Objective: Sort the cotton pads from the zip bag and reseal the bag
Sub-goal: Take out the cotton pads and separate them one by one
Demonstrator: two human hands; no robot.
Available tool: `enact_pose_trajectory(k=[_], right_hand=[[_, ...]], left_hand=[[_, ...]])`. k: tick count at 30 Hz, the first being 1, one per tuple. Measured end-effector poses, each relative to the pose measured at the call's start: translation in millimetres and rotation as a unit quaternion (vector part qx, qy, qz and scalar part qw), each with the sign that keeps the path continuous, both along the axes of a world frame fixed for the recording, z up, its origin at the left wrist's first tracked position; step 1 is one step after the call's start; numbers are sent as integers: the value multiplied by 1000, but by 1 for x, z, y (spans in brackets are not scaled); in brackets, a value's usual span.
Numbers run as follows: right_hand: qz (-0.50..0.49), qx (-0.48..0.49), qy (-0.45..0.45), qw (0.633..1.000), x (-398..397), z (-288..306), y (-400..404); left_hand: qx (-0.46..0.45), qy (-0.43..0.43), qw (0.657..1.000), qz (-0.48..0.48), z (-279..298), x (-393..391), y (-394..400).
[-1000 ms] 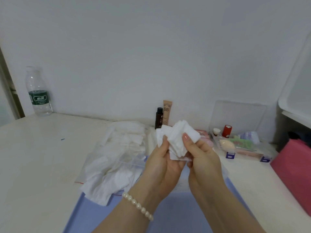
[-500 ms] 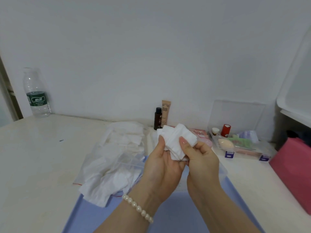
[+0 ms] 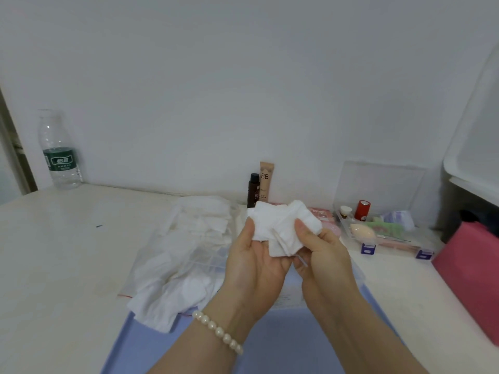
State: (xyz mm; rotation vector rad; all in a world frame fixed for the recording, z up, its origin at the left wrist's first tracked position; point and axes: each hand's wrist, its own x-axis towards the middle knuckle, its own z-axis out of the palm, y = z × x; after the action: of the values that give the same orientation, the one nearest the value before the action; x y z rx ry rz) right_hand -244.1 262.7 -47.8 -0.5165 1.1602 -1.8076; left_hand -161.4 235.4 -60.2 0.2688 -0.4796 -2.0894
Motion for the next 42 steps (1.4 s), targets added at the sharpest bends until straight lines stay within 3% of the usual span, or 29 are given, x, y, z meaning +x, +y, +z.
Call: enact_pose_trajectory(k=[7, 10, 14, 17, 22, 27, 42], right_hand=[[99, 51, -146, 983, -25, 10, 2], [105, 51, -163, 980, -34, 17, 3], [100, -20, -41, 994, -47, 21, 2], [169, -84, 99, 977, -55, 29, 9], [201, -35, 259, 944, -61, 28, 13], [219, -5, 318, 922, -55, 24, 11], [189, -7, 365, 912, -42, 22, 10]], left_hand=[[27, 20, 999, -22, -1, 8, -8], [20, 12, 999, -41, 3, 14, -10], [-2, -68, 996, -64, 6, 19, -13], [-46, -154, 982, -104, 4, 22, -15], [-129, -198, 958, -163, 1, 25, -16], [-170, -218, 945, -176, 1, 26, -16], [-232, -255, 919, -189, 1, 30, -16]])
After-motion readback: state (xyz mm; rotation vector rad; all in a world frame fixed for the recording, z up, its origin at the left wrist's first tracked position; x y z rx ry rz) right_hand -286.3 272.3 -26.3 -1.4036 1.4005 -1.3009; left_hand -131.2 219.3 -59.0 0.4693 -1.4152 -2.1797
